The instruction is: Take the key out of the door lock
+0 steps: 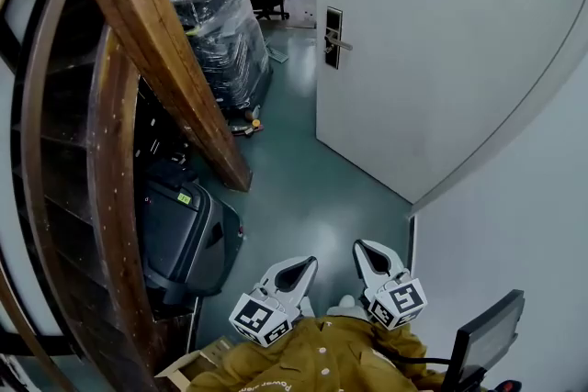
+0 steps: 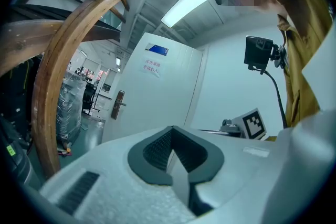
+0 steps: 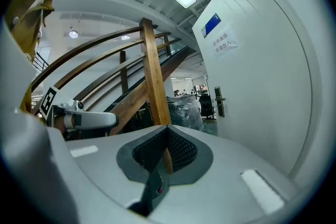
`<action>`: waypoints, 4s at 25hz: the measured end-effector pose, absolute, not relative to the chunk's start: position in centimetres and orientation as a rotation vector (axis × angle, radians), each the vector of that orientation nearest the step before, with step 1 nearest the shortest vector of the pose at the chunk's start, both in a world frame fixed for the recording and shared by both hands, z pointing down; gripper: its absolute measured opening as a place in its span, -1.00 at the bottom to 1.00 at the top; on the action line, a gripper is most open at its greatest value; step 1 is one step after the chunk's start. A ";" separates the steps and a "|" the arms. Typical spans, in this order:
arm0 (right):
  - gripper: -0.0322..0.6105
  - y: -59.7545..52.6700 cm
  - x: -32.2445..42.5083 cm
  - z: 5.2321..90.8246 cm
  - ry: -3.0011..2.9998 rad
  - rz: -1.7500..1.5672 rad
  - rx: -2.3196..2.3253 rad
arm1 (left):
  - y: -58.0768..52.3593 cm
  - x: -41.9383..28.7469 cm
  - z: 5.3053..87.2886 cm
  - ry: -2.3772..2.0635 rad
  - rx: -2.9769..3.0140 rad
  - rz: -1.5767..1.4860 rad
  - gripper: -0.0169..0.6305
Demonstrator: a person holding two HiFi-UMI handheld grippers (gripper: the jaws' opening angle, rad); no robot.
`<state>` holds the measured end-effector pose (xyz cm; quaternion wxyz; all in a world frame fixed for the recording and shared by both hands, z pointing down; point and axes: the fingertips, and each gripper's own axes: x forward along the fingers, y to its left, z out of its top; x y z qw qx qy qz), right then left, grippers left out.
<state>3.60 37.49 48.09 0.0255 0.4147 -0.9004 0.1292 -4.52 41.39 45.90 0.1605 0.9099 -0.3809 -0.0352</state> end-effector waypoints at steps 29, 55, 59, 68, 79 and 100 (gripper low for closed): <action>-0.88 1.6 10.0 48.0 -2.821 0.421 1.291 | 5.5 1.4 45.7 -1.098 2.604 -0.032 -0.95; -0.88 -23.4 3.8 47.8 -2.651 0.319 1.454 | -20.9 -4.6 46.4 -0.863 2.591 -0.101 -0.95; -0.84 -25.9 3.1 47.0 -2.647 0.216 1.402 | -23.2 -4.9 45.8 -0.863 2.594 -0.134 -0.95; -0.33 -32.5 3.4 48.4 -2.585 0.046 1.261 | -25.0 -5.8 44.4 -0.938 2.597 -0.168 -0.95; -0.21 -39.5 4.3 56.5 -2.308 -0.101 1.005 | -26.1 -5.4 44.8 -0.974 2.579 -0.145 -0.95; -0.52 -39.8 4.3 57.2 -2.261 -0.147 0.941 | -37.3 -4.8 54.7 -0.868 2.148 -0.410 -0.55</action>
